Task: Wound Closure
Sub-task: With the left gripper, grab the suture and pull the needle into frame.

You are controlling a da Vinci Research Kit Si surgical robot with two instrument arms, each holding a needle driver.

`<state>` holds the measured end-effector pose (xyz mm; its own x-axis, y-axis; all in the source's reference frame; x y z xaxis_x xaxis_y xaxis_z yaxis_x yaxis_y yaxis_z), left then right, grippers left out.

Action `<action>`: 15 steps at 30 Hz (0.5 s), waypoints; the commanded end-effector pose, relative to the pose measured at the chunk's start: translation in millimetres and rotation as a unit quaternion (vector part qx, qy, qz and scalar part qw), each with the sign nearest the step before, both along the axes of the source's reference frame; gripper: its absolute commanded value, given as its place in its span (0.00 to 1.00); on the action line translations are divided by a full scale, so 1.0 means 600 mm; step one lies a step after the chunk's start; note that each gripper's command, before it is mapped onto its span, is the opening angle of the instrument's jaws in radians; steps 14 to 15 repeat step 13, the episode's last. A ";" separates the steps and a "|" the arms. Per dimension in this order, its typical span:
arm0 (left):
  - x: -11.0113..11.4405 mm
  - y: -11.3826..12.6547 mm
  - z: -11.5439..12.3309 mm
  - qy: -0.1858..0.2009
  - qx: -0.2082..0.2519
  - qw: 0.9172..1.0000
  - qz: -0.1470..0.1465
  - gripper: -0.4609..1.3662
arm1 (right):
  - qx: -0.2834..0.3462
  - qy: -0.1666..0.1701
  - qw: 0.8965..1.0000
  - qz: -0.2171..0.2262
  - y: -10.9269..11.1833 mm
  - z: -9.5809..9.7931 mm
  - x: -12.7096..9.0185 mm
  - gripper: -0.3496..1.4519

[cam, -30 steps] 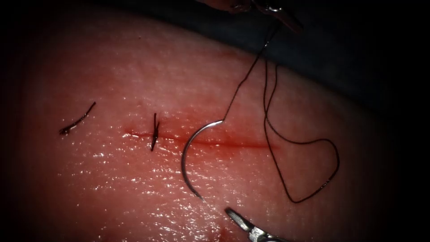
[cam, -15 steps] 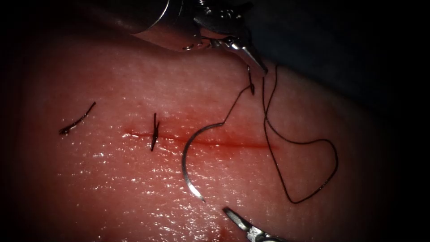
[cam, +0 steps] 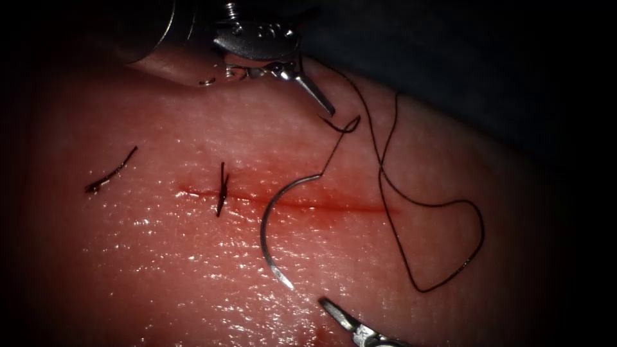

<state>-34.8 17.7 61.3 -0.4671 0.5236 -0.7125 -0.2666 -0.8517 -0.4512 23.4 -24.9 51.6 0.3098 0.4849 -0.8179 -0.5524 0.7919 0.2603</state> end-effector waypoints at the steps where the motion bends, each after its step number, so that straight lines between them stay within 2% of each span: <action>1: -0.0002 -0.0001 0.0004 0.000 -0.001 1.000 0.000 0.98 | 0.000 0.000 1.000 0.000 0.0001 0.0000 0.0000 0.56; 15: -0.0005 -0.0005 0.0010 -0.001 -0.003 1.000 0.001 0.98 | -0.001 0.001 1.000 -0.001 -0.0002 0.0001 0.0000 0.56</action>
